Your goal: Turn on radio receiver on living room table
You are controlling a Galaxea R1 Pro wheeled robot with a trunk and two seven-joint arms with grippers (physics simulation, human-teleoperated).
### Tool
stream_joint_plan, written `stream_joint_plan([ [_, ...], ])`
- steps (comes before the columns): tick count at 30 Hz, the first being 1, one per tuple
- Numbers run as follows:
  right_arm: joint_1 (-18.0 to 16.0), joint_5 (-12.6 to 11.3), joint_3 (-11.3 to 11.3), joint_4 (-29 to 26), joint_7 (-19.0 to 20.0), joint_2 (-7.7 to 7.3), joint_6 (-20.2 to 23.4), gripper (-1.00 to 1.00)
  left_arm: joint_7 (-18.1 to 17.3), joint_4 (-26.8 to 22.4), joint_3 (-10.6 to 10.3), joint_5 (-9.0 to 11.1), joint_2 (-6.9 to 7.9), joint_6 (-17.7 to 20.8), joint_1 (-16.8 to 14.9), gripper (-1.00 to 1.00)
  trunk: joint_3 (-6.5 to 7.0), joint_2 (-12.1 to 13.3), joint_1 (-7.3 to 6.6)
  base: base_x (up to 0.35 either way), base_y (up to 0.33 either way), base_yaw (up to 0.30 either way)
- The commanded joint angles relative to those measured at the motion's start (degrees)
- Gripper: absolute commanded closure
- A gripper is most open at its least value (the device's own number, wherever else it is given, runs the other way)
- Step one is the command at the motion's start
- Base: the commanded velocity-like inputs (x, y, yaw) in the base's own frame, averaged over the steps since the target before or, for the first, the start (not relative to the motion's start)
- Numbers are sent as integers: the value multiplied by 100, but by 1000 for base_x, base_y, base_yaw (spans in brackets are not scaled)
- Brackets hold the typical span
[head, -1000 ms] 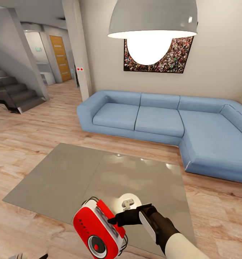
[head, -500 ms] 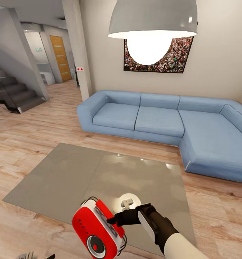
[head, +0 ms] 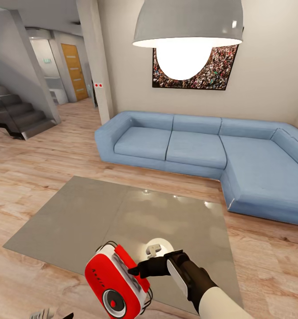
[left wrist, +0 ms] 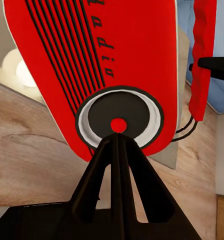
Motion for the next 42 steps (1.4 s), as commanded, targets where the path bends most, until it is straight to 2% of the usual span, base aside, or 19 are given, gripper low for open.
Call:
stream_joint_plan([
  [1,1,-122,-11,-1,-24,2,39,100,2,-2,0,2,-6,0,0,100,0,0,0,0,0,0],
  [6,1,-145,-14,17,-29,2,39,100,52,-4,-1,1,-10,-1,0,100,0,0,0,0,0,0],
  [11,-1,-172,-10,45,-39,2,39,100,320,-11,-1,19,-19,-8,0,100,0,0,0,0,0,0],
  [16,0,-192,-6,58,-50,2,39,100,361,-62,-1,30,-9,-9,-20,100,0,0,0,0,0,0],
  [20,0,-194,-6,119,-53,2,40,100,386,-69,-1,217,-4,-10,-86,100,0,0,0,0,0,0],
  [24,0,-194,-6,172,-53,2,40,100,587,-60,-8,326,-8,-10,-189,100,0,0,0,0,0,0],
  [26,1,-194,-6,179,-53,2,39,100,658,-57,-109,339,-10,-10,-212,100,0,0,0,0,0,0],
  [29,1,-194,1,182,-53,2,39,100,763,-38,-369,342,-11,-10,-224,100,0,0,0,0,0,0],
  [34,0,-191,4,183,-53,2,39,100,1016,-16,-628,343,-12,-17,-228,100,0,0,0,0,0,0],
  [42,0,-182,-4,180,-52,2,39,100,1067,-5,-728,339,-11,-18,-229,100,0,0,0,0,0,0],
])
